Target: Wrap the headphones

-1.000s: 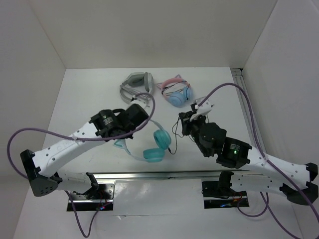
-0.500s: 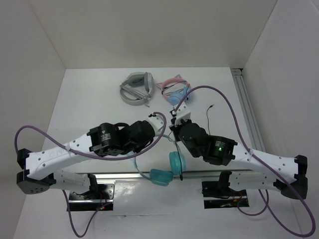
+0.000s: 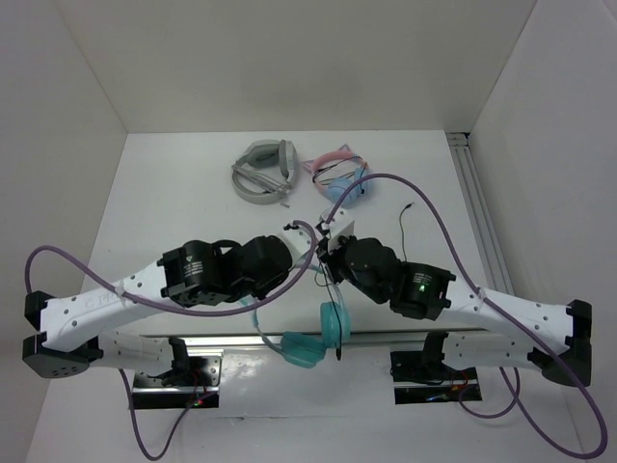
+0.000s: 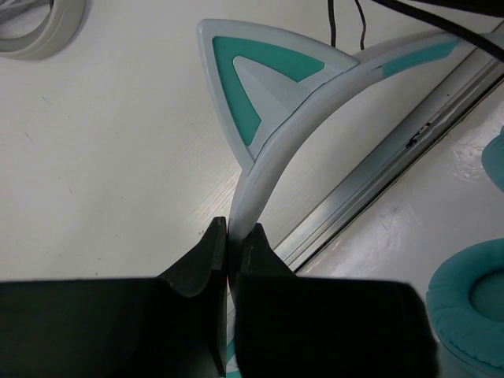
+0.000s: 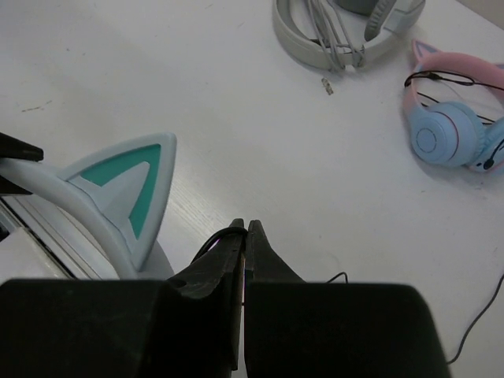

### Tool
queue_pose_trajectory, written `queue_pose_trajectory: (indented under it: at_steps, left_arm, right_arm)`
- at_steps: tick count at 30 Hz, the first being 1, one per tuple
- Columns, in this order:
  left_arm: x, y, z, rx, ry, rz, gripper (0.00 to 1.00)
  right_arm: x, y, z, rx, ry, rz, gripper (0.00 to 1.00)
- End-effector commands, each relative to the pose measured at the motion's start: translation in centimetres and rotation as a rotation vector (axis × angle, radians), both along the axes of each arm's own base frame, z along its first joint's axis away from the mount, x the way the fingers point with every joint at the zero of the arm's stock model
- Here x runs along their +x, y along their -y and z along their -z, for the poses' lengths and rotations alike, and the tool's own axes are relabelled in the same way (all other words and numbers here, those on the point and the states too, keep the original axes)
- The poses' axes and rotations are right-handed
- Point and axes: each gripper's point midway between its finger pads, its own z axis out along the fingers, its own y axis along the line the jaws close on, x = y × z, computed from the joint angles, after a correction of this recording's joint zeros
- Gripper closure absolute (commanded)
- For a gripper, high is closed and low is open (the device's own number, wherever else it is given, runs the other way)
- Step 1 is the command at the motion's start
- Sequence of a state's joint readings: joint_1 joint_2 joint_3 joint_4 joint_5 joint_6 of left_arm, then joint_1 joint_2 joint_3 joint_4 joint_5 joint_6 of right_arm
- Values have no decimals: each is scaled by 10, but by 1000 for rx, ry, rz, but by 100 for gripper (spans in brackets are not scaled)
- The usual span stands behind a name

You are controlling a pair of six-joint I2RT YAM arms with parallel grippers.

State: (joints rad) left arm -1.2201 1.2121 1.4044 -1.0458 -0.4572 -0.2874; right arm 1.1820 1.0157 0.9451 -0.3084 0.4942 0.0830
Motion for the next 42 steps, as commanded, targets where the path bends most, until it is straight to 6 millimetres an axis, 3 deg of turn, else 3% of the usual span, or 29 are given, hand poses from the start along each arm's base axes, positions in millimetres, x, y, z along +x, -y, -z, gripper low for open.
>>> queue_pose_trajectory:
  at_steps: [1, 5, 10, 17, 18, 21, 22, 24, 25, 27, 31, 33, 34, 35, 42]
  left_arm:
    - [-3, 4, -36, -156, 50, 11, 100]
    - [-13, 3, -59, -271, 59, 70, 100]
    - [-17, 2, -67, -288, 59, 91, 100]
    - [-24, 5, -96, -433, 74, 112, 100]
    - [-24, 4, -100, -452, 82, 113, 100]
    - [-25, 2, -113, -501, 91, 107, 100]
    - [-26, 2, -117, -515, 89, 102, 100]
    - [-24, 2, -124, -533, 102, 96, 100]
    - [-24, 2, -124, -539, 97, 90, 100]
    - [-23, 1, -128, -553, 101, 76, 100]
    - [-18, -7, -136, -588, 118, 16, 100]
    - [-17, -16, -145, -634, 135, -26, 100]
    - [-16, -19, -150, -659, 142, -38, 100]
    - [-16, -19, -151, -667, 144, -38, 100]
    - [-7, -42, -176, -820, 179, -192, 100]
  right_arm:
    - [-1, -6, -20, 95, 32, -76, 100]
    - [-1, -10, -11, 99, 12, -164, 100]
    - [7, -15, -9, 109, 3, -219, 100]
    - [-27, -52, 0, 158, -19, -516, 97]
    - [-31, -57, -9, 188, 1, -552, 97]
    - [-45, -70, -12, 249, 6, -671, 92]
    - [-46, -74, -5, 257, -3, -680, 89]
    - [-41, -81, -22, 362, 46, -665, 86]
    - [-40, -79, -9, 377, 37, -648, 85]
    - [-36, -79, -21, 468, 79, -618, 73]
    - [-33, -84, -5, 484, 53, -602, 63]
    - [-33, -84, 11, 490, 23, -597, 62]
    - [-34, -85, 5, 511, 34, -599, 62]
    - [-34, -84, 17, 505, 13, -595, 62]
    - [-38, -89, 41, 559, -31, -611, 62]
